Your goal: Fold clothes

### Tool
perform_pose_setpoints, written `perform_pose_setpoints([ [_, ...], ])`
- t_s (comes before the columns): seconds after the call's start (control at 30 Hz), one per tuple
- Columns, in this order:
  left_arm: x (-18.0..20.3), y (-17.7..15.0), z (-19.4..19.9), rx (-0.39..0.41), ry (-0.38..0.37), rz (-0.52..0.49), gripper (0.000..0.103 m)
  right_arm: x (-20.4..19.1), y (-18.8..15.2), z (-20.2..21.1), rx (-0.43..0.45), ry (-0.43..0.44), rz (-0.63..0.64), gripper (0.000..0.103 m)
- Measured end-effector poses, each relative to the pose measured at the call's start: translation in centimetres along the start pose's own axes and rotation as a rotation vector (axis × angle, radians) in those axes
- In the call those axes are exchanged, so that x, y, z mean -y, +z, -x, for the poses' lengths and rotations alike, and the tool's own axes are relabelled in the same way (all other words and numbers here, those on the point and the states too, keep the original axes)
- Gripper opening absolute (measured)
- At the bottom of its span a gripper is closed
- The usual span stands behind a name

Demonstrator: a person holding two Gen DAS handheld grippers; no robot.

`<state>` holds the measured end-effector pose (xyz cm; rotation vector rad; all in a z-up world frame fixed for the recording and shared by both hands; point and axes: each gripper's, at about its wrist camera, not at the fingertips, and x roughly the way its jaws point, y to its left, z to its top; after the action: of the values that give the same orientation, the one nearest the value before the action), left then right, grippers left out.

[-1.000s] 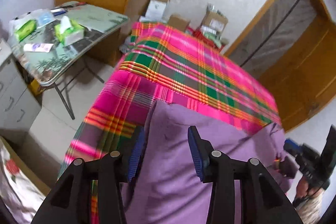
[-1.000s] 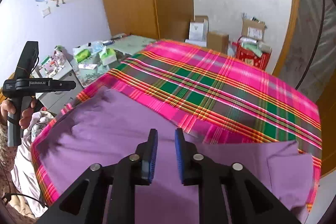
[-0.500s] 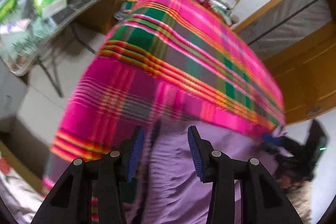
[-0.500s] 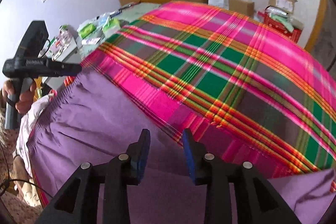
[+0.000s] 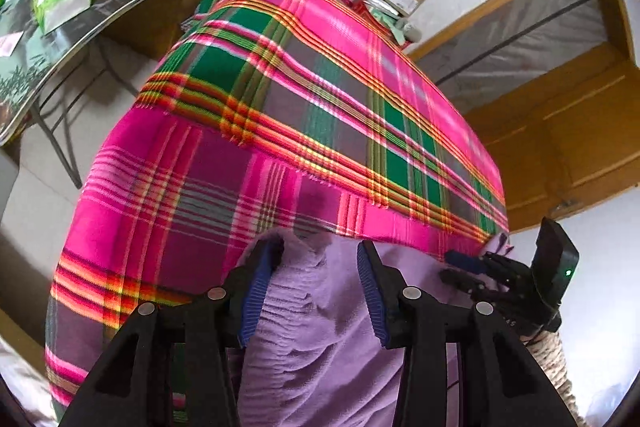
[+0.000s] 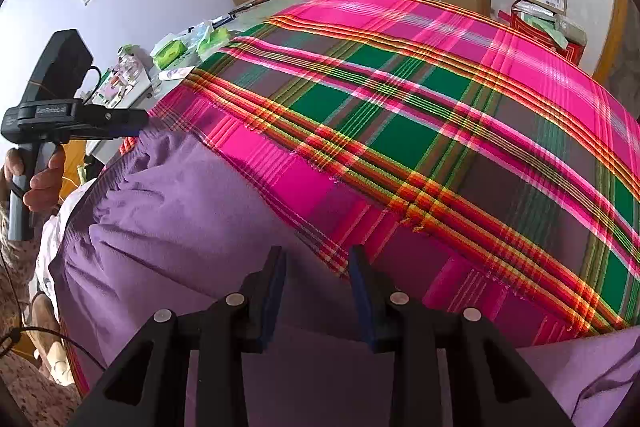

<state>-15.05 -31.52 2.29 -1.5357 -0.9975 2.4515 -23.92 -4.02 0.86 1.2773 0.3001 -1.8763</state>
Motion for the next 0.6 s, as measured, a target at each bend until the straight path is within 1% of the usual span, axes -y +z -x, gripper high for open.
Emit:
perform_pose_setpoints([
  [0.07,0.1,-0.1,-0.8,-0.045,0.002,-0.008,0.044,0.1,-0.1,0.2,-0.001,-0.006,0.001,0.033],
  [0.13,0.1,-0.4,-1.2,-0.062,0.003,0.0,0.044,0.2,-0.4,0.4,-0.001,-0.028,0.019,0.032],
  [0.17,-0.1,-0.4,-1.3,-0.061,0.006,0.005,0.045,0.3,-0.5,0.5,-0.001,-0.041,0.028,0.032],
  [0.2,-0.5,-0.1,-1.4,-0.053,0.008,0.031,0.044,0.3,-0.7,0.6,-0.002,-0.055,0.037,0.032],
  [0.27,-0.8,0.1,-1.3,-0.049,-0.004,0.058,0.045,0.0,-1.0,0.7,-0.007,-0.076,0.063,0.032],
  [0.37,-0.5,0.2,-1.2,-0.038,0.017,0.046,0.045,-0.8,-1.3,0.5,-0.008,-0.119,0.126,0.032],
  [0.5,-0.2,0.3,-1.3,-0.023,0.04,0.044,0.044,-1.4,-1.4,0.3,-0.01,-0.161,0.148,0.032],
  [0.57,-0.2,0.3,-1.3,-0.015,0.056,0.037,0.038,-1.5,-1.6,0.3,-0.01,-0.173,0.157,0.032],
  [0.6,-0.3,0.2,-1.3,-0.009,0.07,0.031,0.029,-1.4,-1.6,0.3,-0.008,-0.177,0.154,0.029],
])
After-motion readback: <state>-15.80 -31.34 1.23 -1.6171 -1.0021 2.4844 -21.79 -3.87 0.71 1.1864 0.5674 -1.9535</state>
